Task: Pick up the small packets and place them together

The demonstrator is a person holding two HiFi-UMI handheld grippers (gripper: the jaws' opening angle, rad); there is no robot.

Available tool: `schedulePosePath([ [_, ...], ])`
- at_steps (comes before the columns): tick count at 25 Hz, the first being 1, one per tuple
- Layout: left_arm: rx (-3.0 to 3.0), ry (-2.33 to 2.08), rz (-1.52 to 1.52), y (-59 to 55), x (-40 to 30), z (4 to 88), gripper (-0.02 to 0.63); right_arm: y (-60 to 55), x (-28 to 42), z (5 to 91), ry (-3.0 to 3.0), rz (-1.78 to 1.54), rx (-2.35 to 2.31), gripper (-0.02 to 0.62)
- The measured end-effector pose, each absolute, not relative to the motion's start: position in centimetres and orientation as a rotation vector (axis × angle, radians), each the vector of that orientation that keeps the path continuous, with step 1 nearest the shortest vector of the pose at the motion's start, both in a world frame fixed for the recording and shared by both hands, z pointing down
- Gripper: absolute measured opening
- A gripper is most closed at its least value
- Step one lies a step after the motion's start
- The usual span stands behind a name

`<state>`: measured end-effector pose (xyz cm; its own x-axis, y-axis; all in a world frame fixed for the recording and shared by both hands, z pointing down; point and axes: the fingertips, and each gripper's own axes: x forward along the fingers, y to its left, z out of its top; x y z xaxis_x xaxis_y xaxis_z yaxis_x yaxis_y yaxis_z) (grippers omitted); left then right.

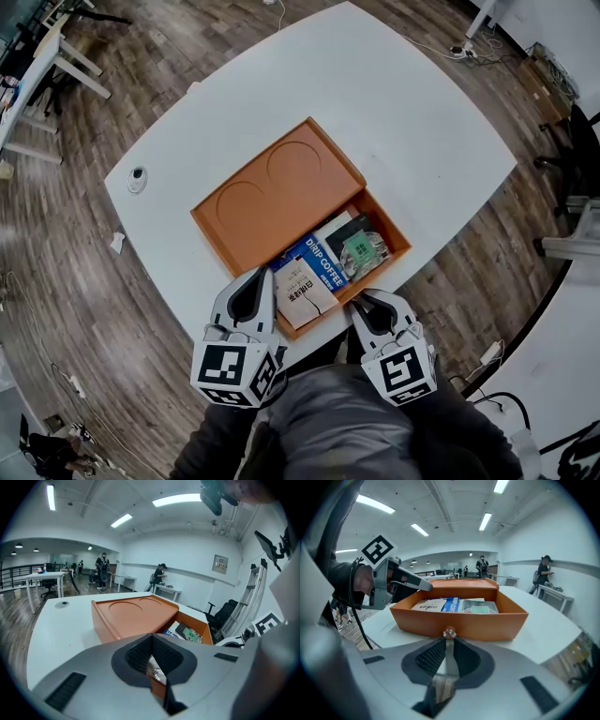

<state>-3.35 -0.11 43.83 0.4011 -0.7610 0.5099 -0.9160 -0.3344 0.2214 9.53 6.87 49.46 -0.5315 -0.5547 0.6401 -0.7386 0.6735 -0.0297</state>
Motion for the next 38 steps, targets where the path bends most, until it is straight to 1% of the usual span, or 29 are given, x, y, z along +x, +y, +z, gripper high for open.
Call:
schedulePosePath([
  [6, 2.192, -1.462, 0.413, 0.0, -3.4, 43.6, 0.000, 6.8, 9.5, 49.7, -2.309, 0.404, 1.015, 0.060],
  [9, 2.193, -1.460, 0.404, 0.6, -2.9, 43.9, 0.000, 7.2, 9.6, 49.9, -2.339, 0.459, 1.004, 0.061],
  [13, 2.179, -1.444, 0.408, 1.4, -2.6, 43.9, 0.000, 7.7, 10.4, 49.9, -2.320, 0.495, 0.961, 0.091],
  [15, 2.168, -1.439, 0.407, 2.2, -2.4, 43.6, 0.000, 8.1, 11.1, 49.1, -2.309, 0.487, 0.950, 0.091],
  [25, 2.244, -1.526, 0.256, 3.4, -0.5, 36.2, 0.000, 4.7, 8.0, 39.9, -2.454, 0.157, 0.792, 0.091],
  [32, 2.151, -1.656, 0.209, 3.2, -3.3, 35.7, 0.000, 2.8, 4.6, 40.9, -2.433, 0.125, 0.532, 0.092],
  [38, 2.040, -1.718, 0.181, 2.7, -5.2, 36.5, 0.000, 2.3, 2.5, 44.5, -2.308, 0.153, 0.294, 0.171],
])
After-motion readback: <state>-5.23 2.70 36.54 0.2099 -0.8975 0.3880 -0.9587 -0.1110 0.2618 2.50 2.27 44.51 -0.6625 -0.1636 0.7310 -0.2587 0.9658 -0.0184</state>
